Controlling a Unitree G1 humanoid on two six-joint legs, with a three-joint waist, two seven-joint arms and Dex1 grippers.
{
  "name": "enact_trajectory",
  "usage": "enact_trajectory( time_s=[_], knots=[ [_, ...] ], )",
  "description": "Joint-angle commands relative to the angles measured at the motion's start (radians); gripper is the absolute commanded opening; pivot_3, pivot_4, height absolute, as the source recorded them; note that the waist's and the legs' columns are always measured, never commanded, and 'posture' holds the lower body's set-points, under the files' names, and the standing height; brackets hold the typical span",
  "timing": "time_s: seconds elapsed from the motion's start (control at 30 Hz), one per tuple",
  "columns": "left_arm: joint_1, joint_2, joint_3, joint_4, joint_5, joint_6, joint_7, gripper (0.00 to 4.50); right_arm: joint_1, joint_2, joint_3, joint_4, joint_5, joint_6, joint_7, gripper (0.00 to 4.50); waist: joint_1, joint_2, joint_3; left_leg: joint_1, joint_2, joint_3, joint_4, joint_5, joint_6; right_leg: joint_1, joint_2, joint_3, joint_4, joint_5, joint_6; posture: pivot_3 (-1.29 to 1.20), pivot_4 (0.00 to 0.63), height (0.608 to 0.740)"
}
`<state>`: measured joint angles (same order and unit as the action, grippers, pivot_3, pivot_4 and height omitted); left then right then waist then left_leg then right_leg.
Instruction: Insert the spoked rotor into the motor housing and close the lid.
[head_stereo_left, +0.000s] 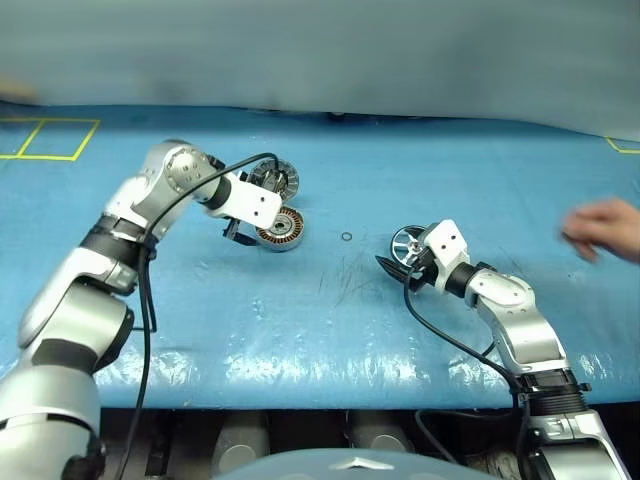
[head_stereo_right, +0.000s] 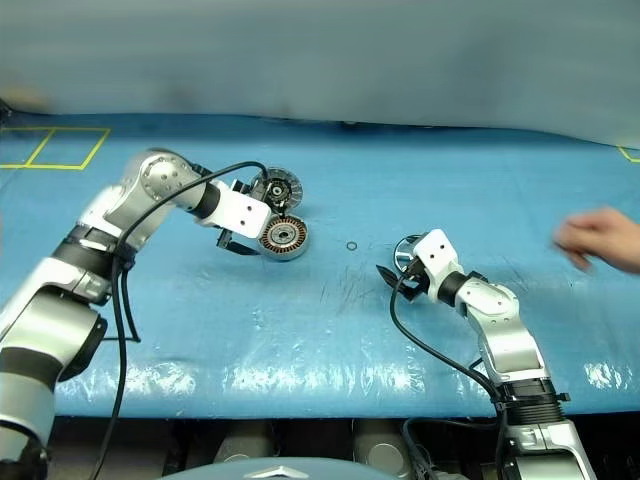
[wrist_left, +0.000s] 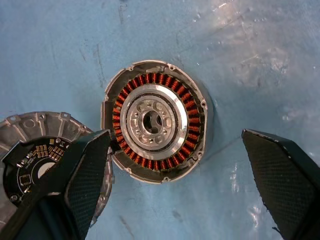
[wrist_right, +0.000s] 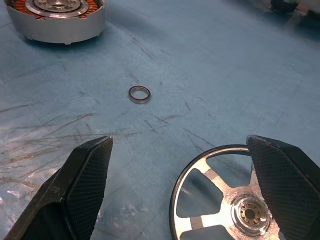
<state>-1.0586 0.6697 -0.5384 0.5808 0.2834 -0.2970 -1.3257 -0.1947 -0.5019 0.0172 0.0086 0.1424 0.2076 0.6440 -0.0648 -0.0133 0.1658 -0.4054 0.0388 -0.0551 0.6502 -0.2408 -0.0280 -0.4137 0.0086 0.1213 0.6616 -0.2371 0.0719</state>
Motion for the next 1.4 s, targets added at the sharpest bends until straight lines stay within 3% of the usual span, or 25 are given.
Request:
enact_trajectory(
  time_s=[0.03, 0.43, 1.1, 1.27, 1.4],
  knots=[
    [-0.080, -0.031, -0.005, 0.125, 0.010, -0.079, -0.061, 4.50, 0.010, 0.023, -0.031, -0.024, 0.008, -0.041, -0.034, 4.49, -0.001, 0.000, 0.000, 0.000, 0.000, 0.000, 0.000, 0.000, 0.000, 0.000, 0.000, 0.000, 0.000, 0.000, 0.000, 0.00, 0.150, 0.740],
    [-0.166, -0.111, -0.010, 0.375, 0.069, -0.224, -0.067, 4.50, 0.097, 0.100, -0.040, -0.068, 0.003, -0.084, -0.109, 4.49, -0.002, 0.000, 0.000, -0.005, -0.001, -0.002, 0.005, -0.001, 0.002, -0.003, -0.001, -0.001, 0.001, 0.000, -0.001, 0.00, 0.150, 0.740],
    [-0.136, -0.125, 0.031, 0.402, 0.059, -0.218, -0.035, 4.50, 0.101, 0.089, -0.035, -0.070, 0.002, -0.073, -0.096, 4.49, -0.001, 0.000, 0.000, -0.006, -0.001, -0.003, 0.009, -0.001, 0.002, -0.002, 0.000, -0.001, 0.005, 0.000, 0.000, 0.00, 0.150, 0.740],
    [-0.084, -0.148, 0.097, 0.373, -0.023, -0.172, -0.053, 4.50, 0.101, 0.083, -0.035, -0.073, 0.002, -0.070, -0.091, 4.49, -0.002, 0.000, 0.000, -0.005, -0.001, -0.003, 0.010, -0.001, 0.002, -0.002, 0.000, -0.001, 0.006, 0.000, 0.000, 0.00, 0.150, 0.740],
    [-0.101, -0.187, 0.094, 0.390, -0.003, -0.184, -0.013, 4.50, 0.095, 0.077, -0.029, -0.074, 0.002, -0.066, -0.088, 4.49, 0.004, 0.000, 0.000, -0.006, -0.001, -0.004, 0.012, -0.001, 0.002, -0.002, 0.000, -0.002, 0.007, 0.001, 0.000, 0.00, 0.150, 0.740]
  ],
)
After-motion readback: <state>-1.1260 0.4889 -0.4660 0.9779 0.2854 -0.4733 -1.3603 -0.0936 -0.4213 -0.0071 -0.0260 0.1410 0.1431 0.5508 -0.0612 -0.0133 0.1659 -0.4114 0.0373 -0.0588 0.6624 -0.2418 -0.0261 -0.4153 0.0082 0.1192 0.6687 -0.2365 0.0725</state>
